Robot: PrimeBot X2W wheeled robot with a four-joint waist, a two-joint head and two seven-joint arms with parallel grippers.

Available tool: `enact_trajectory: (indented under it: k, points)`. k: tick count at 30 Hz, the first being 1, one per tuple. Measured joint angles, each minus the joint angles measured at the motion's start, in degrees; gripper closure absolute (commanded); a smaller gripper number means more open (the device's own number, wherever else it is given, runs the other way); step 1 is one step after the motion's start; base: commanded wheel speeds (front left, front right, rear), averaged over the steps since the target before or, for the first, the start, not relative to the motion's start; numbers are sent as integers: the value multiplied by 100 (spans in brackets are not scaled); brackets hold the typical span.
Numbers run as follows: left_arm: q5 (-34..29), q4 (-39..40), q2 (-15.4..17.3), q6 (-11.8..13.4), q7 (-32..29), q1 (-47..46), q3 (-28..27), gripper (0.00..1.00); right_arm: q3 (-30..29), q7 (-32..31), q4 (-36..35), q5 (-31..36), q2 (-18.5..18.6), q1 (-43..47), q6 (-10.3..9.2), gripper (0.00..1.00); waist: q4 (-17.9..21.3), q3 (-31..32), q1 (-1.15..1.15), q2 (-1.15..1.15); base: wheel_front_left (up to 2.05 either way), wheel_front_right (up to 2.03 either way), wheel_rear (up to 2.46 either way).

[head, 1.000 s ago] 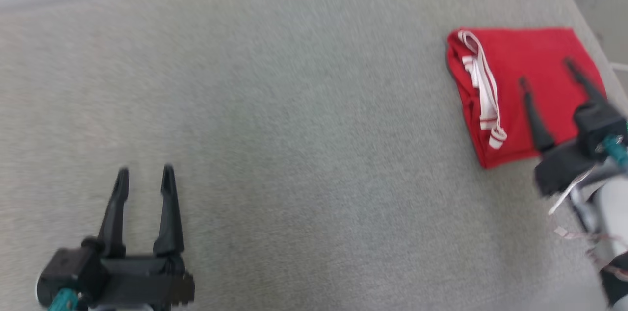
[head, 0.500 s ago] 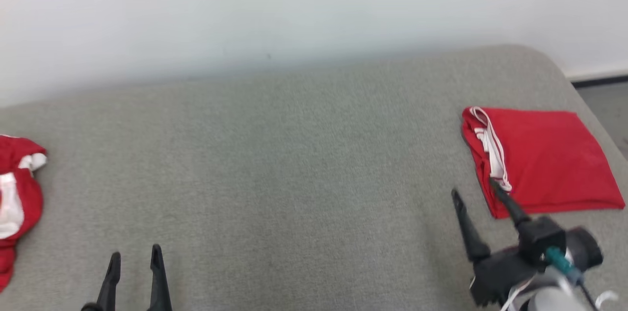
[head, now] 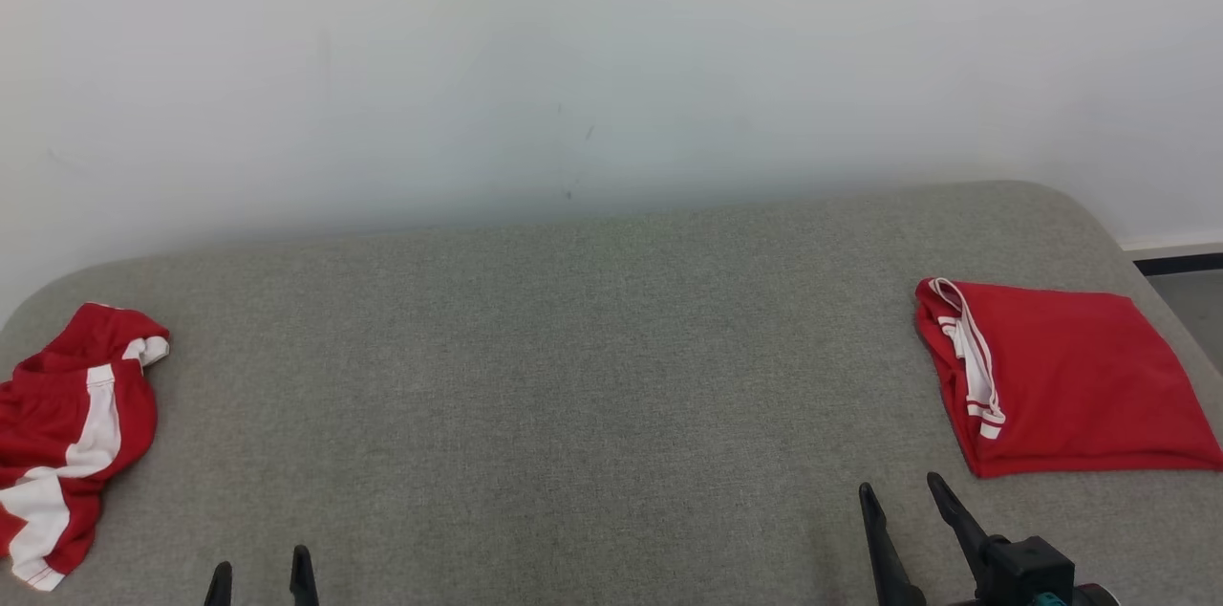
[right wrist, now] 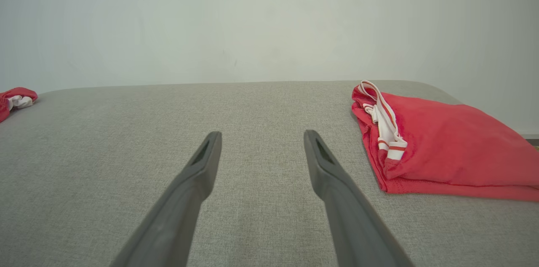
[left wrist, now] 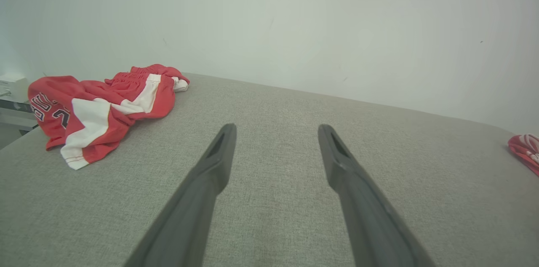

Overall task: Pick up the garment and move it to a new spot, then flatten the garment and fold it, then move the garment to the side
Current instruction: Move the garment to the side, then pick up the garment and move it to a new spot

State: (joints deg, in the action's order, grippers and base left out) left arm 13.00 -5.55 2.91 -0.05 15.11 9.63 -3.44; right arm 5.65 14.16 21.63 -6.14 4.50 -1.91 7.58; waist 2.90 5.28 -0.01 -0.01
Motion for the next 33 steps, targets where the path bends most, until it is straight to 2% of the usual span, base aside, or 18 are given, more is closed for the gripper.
enact_trajectory:
  k: [22,33]
  points:
    - [10,-67,0,-45,0,31,-4,0,-282,58,-52,64,-152,132,0,0,-142,14,1,1,0,0,0]
    - [-9,-36,-1,-42,1,-7,-66,0,-211,75,-7,14,-155,148,0,0,-558,10,1,1,0,0,0]
